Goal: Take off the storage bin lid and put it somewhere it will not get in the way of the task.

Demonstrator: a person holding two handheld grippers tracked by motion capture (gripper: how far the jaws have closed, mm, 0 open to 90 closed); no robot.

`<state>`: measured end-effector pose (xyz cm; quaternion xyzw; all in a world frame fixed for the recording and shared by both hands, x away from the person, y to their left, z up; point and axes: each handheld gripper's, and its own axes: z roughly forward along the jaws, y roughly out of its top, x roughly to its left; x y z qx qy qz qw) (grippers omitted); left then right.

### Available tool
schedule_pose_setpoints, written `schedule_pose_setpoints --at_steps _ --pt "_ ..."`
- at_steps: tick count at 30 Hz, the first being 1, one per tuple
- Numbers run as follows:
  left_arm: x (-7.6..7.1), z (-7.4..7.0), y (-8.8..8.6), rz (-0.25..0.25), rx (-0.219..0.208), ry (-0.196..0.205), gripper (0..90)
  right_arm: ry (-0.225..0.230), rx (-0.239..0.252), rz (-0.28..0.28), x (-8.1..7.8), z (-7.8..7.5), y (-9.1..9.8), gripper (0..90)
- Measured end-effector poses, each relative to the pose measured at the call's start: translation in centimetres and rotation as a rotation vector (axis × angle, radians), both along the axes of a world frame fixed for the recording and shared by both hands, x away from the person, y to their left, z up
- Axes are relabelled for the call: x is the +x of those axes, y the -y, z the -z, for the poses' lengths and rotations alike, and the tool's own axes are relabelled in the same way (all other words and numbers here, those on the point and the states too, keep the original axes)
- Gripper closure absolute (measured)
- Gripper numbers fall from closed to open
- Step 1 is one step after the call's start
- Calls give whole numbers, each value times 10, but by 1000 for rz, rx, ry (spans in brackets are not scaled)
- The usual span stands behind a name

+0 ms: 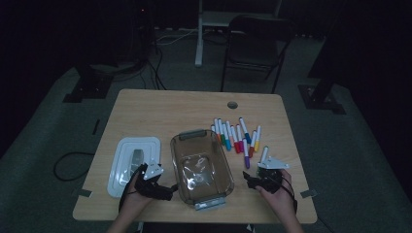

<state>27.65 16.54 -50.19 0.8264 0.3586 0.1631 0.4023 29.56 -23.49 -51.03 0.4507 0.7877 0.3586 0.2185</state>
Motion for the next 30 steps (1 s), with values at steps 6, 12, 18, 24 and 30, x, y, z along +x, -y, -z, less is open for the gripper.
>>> schedule_pose_setpoints --at_steps 6,12,18,24,30 --pt "-4 0 21 41 -5 -4 4 -19 -7 57 3 1 14 260" --pt "-6 0 38 71 -28 -15 4 -26 9 147 7 0 34 262" --pt "-8 0 52 97 -30 -14 4 -28 2 188 10 -1 45 284" --pt "-6 1 65 124 -20 -10 4 -33 12 259 18 -3 53 284" --pt "-4 15 55 48 60 -61 4 -54 14 299 30 -3 55 301"
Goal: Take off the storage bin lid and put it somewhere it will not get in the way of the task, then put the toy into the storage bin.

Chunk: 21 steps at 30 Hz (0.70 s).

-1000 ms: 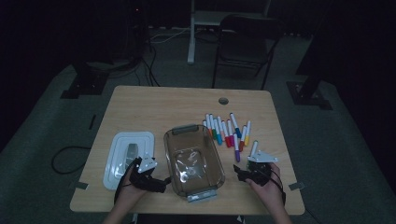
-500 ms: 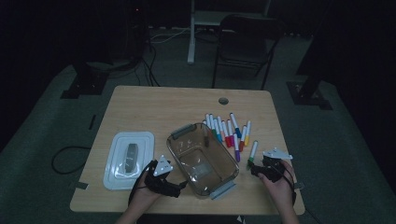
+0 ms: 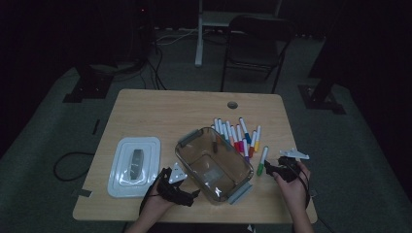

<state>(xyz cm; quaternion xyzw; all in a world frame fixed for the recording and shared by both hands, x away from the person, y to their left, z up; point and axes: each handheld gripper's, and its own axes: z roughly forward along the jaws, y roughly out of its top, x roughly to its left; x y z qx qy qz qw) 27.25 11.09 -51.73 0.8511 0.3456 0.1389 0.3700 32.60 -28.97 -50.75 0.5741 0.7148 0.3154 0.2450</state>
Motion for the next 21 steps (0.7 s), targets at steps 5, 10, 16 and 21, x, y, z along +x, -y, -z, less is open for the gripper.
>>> schedule_pose_setpoints --at_steps 5,10,16,21 --pt "-1 11 -3 -41 47 -27 4 -12 6 16 15 2 -7 323" --pt "-1 21 -3 -65 65 -53 4 -42 -5 33 24 10 -14 360" --pt "1 28 -2 -77 82 -37 4 -82 7 67 32 22 -20 471" --pt "1 30 -1 -63 74 -24 4 -104 10 65 33 25 -22 551"
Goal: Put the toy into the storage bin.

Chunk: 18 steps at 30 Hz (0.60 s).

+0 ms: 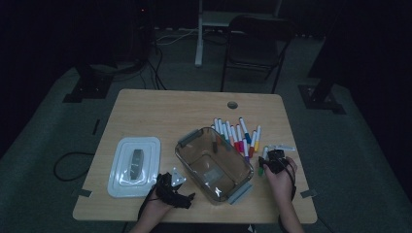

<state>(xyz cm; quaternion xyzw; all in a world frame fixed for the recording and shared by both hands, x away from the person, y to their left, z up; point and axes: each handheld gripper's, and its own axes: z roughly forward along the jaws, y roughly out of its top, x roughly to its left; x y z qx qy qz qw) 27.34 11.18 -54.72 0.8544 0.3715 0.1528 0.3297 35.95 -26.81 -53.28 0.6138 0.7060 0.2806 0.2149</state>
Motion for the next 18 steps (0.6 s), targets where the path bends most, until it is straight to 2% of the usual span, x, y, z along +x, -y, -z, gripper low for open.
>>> schedule_pose_setpoints --at_steps 4,5,10,11,12,13,16,18 --pt "0 1 -1 13 -4 4 4 -4 -6 13 -1 1 1 582" --pt "0 0 -2 27 -4 2 4 -7 -35 26 -2 1 1 582" --pt "1 0 -2 34 -3 4 4 12 -32 16 -4 3 2 600" --pt "1 0 -2 34 -3 4 4 23 -33 9 -5 3 2 683" --pt "1 0 -2 34 -3 4 4 23 -33 9 -5 3 2 683" --pt "1 1 -2 34 -3 4 4 13 -29 13 -5 2 3 757" --pt "1 1 -2 34 -3 4 4 3 -22 16 -4 1 2 765" --pt "1 0 -2 32 -3 4 4 -22 19 23 -4 0 4 767"
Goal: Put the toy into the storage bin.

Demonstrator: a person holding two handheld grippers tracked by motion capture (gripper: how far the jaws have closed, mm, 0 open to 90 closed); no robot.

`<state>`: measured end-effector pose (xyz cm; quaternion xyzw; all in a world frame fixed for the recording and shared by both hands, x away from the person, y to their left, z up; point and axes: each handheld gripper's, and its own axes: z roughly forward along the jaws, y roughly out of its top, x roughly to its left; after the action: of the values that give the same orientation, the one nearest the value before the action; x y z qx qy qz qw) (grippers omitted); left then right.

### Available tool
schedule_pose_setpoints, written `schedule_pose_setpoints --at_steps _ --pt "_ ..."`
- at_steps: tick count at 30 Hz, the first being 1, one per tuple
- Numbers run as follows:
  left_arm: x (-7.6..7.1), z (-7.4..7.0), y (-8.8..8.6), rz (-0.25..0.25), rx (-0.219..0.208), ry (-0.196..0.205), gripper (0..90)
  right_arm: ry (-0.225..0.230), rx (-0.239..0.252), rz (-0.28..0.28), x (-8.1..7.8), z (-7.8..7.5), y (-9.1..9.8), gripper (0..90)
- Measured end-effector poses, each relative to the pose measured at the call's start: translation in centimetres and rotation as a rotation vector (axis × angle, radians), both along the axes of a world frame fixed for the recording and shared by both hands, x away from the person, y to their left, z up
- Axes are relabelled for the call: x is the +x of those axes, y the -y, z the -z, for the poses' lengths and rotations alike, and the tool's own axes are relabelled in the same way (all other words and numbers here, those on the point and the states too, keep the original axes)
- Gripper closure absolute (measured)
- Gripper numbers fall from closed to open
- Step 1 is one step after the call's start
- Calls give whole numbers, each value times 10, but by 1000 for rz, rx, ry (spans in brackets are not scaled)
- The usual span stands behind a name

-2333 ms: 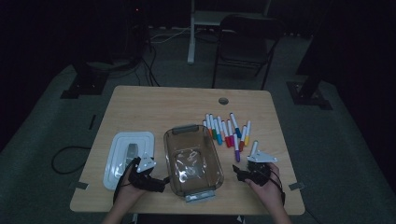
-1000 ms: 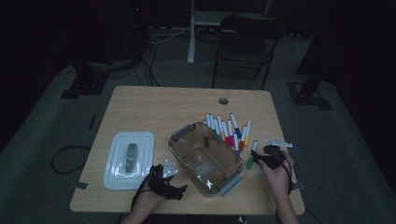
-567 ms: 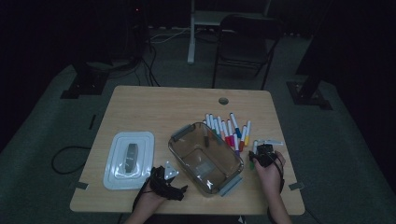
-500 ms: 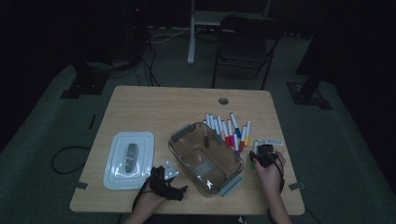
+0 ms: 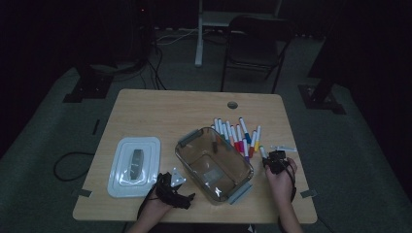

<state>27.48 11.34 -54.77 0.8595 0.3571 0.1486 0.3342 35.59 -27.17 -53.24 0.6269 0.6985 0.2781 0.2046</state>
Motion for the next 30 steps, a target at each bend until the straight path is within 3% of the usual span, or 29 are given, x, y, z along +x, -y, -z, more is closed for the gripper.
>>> schedule_pose_setpoints --at_steps 1,9,18,19,20,21,25,27,30 --pt "0 0 0 0 0 0 4 -17 35 1 0 -1 2 768" --pt "1 0 0 4 0 0 4 8 47 -4 -7 -20 9 768" --pt "1 0 0 4 0 0 4 69 77 -83 -20 -68 5 767" --pt "1 0 0 4 0 0 4 90 82 -101 -23 -79 2 768" --pt "1 0 0 4 0 0 4 90 82 -101 -23 -79 2 768" --pt "0 0 0 2 -2 1 4 110 90 -119 -27 -90 -2 767" --pt "0 0 0 1 -4 0 4 133 110 -157 -32 -106 -9 767" --pt "0 0 0 2 -3 0 4 156 98 -195 -36 -121 -19 767" --pt "0 0 0 2 -3 0 4 165 105 -219 -38 -130 -26 767"
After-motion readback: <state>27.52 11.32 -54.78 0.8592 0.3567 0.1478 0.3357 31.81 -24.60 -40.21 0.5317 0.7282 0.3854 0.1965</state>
